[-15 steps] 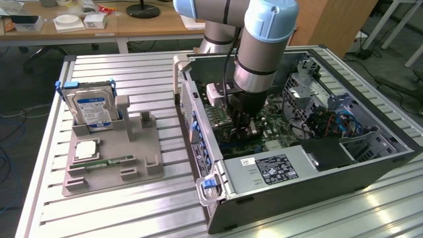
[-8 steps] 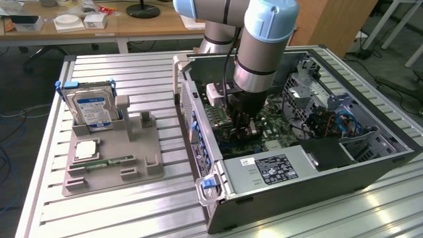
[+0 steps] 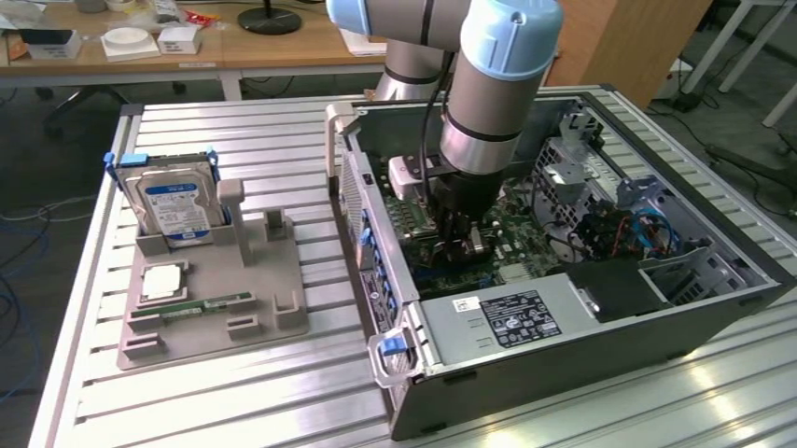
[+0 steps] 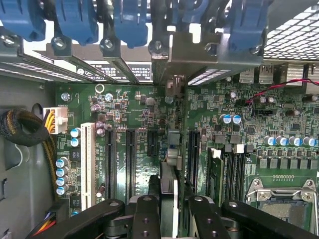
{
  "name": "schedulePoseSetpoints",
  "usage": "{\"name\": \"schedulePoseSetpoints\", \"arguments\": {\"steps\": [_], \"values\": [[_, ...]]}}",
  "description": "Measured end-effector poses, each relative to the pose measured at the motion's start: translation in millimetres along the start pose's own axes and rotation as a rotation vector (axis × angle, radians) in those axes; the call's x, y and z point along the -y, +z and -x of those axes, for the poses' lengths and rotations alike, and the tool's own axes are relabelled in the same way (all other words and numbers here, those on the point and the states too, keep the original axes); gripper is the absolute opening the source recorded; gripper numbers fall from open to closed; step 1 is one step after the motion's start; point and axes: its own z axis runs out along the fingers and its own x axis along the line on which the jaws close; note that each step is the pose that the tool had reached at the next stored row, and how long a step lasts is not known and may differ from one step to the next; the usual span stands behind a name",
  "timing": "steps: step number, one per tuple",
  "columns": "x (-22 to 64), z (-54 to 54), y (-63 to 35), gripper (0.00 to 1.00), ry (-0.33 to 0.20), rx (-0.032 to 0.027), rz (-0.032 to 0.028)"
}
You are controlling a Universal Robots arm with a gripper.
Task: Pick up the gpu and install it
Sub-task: 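Insert the gpu into the slot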
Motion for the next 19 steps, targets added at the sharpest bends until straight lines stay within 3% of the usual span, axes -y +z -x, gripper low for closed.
{"name": "schedulePoseSetpoints", "arguments": {"steps": [19], "values": [[0.0,0.0,0.3,0.27,0.000,-0.0001,0.0000]]}}
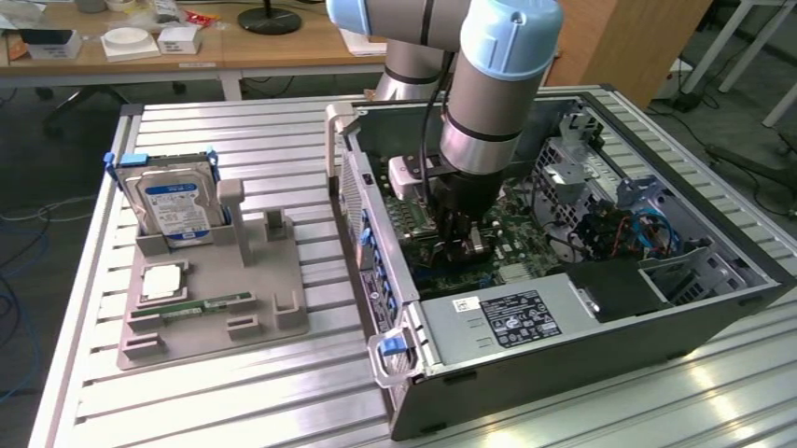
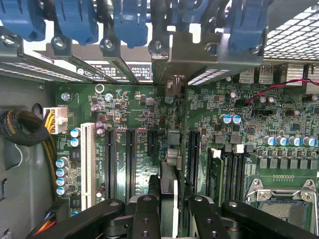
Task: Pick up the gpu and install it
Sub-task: 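Insert the gpu into the slot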
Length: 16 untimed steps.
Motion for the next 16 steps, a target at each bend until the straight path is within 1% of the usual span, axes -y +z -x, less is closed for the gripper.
{"name": "schedulePoseSetpoints", "arguments": {"steps": [3,4,5,6,7,8,10,11,12,13,14,15,16], "values": [[0.1,-0.2,2.8,0.27,0.000,-0.0021,-0.0008],[0.1,-0.2,2.9,0.27,0.000,-0.0013,0.0000],[0.1,-0.2,3.3,0.27,0.000,-0.0012,-0.0013],[0.0,-0.1,3.4,0.27,0.000,-0.0004,0.0000],[0.1,-0.1,3.4,0.27,0.000,-0.0010,-0.0014],[0.0,-0.1,3.4,0.27,0.000,0.0000,0.0000],[0.1,-0.1,3.5,0.27,0.000,-0.0008,-0.0017],[0.0,-0.2,3.4,0.27,0.000,-0.0003,-0.0019],[-0.3,0.3,4.3,0.28,0.000,0.0073,-0.0013],[-0.3,0.2,3.4,0.28,0.000,0.0071,-0.0014],[-0.5,0.1,0.8,0.34,0.001,0.0051,0.0002],[-0.4,0.2,-0.7,0.34,0.001,0.0060,-0.0010],[-0.1,0.1,-2.6,0.34,0.000,0.0056,-0.0012]]}}
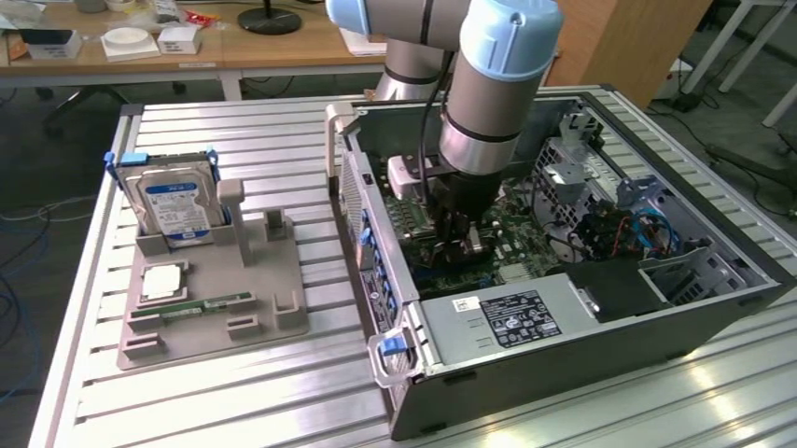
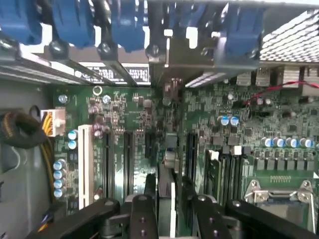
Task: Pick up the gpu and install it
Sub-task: 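Insert the gpu into the slot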
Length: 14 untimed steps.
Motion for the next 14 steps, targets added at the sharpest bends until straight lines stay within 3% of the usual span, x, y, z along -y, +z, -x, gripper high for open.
{"name": "schedulePoseSetpoints", "arguments": {"steps": [14], "values": [[0.5,0.7,-28.4,0.34,0.000,0.0075,-0.0033]]}}
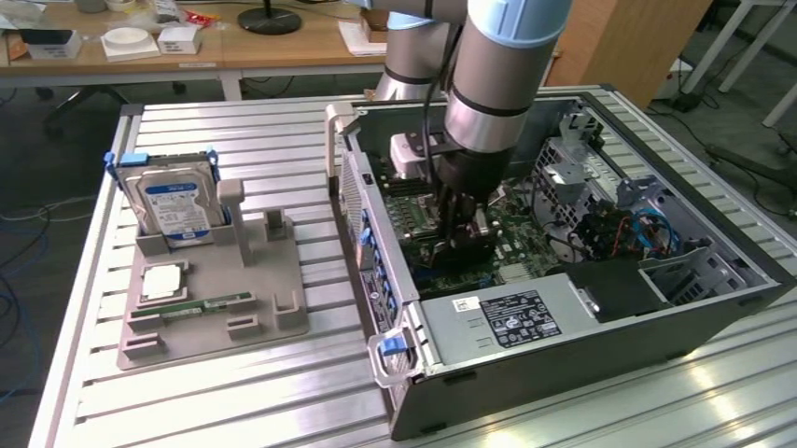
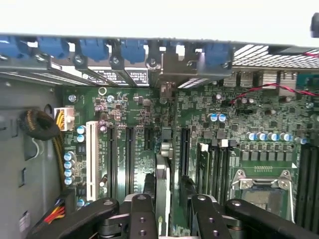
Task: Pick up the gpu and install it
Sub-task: 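Insert the gpu into the slot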
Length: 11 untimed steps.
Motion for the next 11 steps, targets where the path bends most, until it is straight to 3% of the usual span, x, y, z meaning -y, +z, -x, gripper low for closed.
{"name": "schedulePoseSetpoints", "arguments": {"steps": [8,10,11], "values": [[0.4,0.5,-15.8,0.33,0.000,0.0009,-0.0015],[0.4,0.6,-15.8,0.20,0.000,0.0011,-0.0017],[0.4,0.6,-15.9,0.20,0.000,0.0009,-0.0015]]}}
